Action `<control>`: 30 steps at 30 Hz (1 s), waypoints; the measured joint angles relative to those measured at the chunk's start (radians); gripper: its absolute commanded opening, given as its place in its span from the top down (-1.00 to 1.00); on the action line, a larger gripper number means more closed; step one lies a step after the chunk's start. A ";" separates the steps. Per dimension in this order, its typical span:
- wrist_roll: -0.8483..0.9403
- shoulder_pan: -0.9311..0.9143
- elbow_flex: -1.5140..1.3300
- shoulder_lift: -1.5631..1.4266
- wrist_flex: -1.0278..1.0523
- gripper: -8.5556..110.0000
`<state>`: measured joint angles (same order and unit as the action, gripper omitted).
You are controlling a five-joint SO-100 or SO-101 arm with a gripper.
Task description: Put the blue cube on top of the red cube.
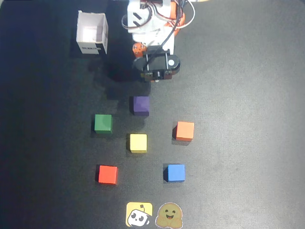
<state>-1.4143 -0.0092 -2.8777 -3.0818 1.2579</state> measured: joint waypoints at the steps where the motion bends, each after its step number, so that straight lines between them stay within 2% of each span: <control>1: 0.000 0.000 0.000 0.000 0.000 0.85; 18: 0.003 -0.012 0.000 0.000 0.000 0.82; 30: -0.087 0.052 0.029 0.055 -0.043 0.81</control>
<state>-1.5018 0.0430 -2.8486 -3.0265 1.2149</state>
